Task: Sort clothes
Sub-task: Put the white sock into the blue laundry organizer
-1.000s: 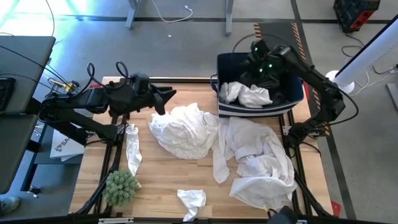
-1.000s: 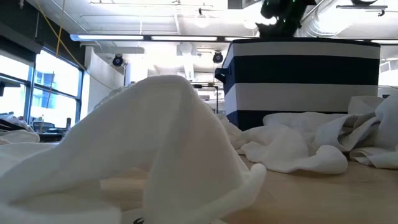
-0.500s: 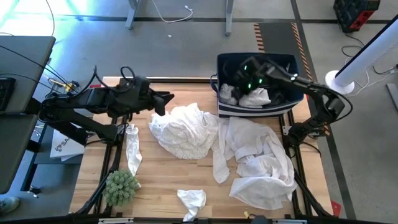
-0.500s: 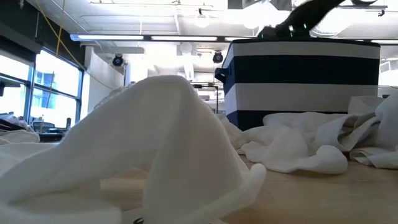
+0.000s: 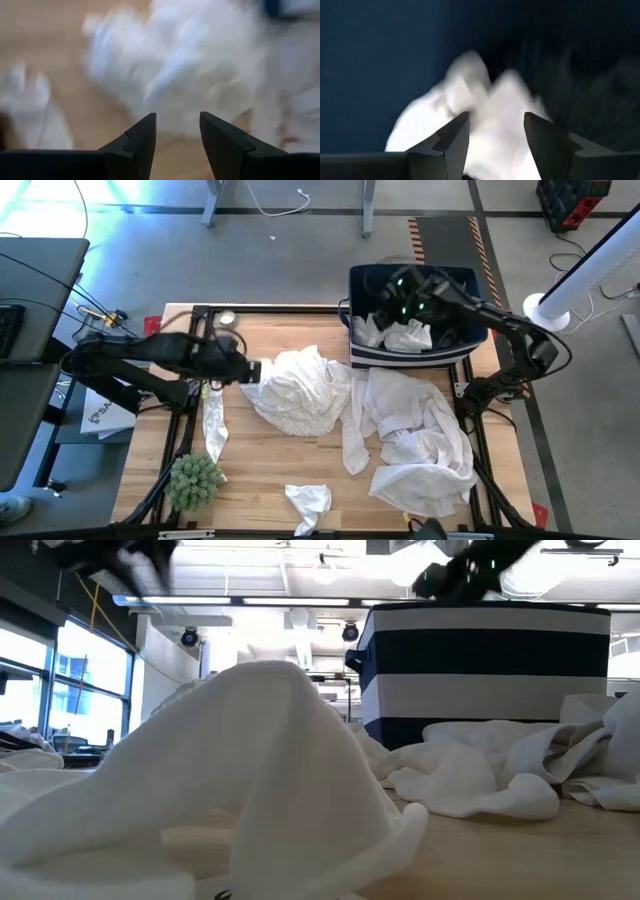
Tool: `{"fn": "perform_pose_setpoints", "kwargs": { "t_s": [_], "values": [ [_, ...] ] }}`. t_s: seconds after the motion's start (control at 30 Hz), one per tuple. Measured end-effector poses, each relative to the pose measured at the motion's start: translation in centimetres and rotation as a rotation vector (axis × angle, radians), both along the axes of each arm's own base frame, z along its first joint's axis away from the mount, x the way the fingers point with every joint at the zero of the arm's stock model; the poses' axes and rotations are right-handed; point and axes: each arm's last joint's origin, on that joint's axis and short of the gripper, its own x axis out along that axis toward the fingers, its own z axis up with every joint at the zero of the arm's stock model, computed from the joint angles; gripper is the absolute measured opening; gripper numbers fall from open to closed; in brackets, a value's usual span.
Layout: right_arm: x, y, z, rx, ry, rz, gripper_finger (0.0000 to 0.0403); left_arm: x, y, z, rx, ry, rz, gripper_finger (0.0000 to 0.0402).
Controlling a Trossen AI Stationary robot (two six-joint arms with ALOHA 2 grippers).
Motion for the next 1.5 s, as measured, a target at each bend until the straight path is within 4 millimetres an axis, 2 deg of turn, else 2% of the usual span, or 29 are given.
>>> {"fn": "perform_pose_setpoints", "kwargs": {
  "t_s": [0.23, 0.33, 0.47, 0.57, 0.7, 0.8, 0.9, 1.03, 1.07, 1.17, 1.33, 1.5],
  "values": [
    [0.3, 1.6, 10.3, -0.21, -0.249, 0.058, 0.0185, -1.6, -0.7, -8.4, -0.361, 0.331, 0.015, 0.0157],
    [0.3, 2.9, 13.7, -0.287, -0.331, 0.099, 0.0185, -2.6, -0.6, -11.3, -0.433, 0.426, 0.013, 0.0173],
    [0.0, 4.9, 17.5, -0.348, -0.423, 0.155, 0.0185, -3.6, -0.4, -14.8, -0.51, 0.464, 0.003, 0.02],
    [-0.1, 6.5, 19.1, -0.358, -0.443, 0.207, 0.0185, -3.7, -0.4, -16.3, -0.521, 0.429, -0.006, 0.0208],
    [-0.3, 8.7, 20.1, -0.342, -0.429, 0.289, 0.0185, -4.1, -0.3, -18.1, -0.511, 0.445, 0.005, 0.02],
    [-0.1, 10.3, 20.1, -0.321, -0.399, 0.365, 0.0185, -4.1, -0.3, -19.3, -0.505, 0.469, -0.021, 0.0172],
    [0.2, 11.6, 20.0, -0.305, -0.393, 0.42, 0.0185, -3.7, -0.4, -19.9, -0.496, 0.472, -0.085, 0.0121],
    [0.6, 12.9, 20.0, -0.32, -0.391, 0.473, 0.0185, -2.3, -0.4, -19.5, -0.456, 0.429, -0.182, 0.0024],
    [0.7, 13.1, 20.0, -0.328, -0.388, 0.484, 0.0185, -1.6, -0.4, -19.0, -0.425, 0.394, -0.201, 0.0013],
    [0.9, 13.6, 19.9, -0.351, -0.381, 0.514, 0.0185, 0.1, -0.3, -16.6, -0.339, 0.323, -0.243, 0.0014],
    [1.7, 13.6, 19.8, -0.389, -0.384, 0.548, 0.0185, 3.2, -0.1, -10.4, -0.186, 0.142, -0.321, 0.0005],
    [3.3, 13.2, 19.6, -0.426, -0.414, 0.586, 0.0185, 5.8, -0.3, -3.1, 0.045, -0.118, -0.445, 0.0003]
  ]
}}
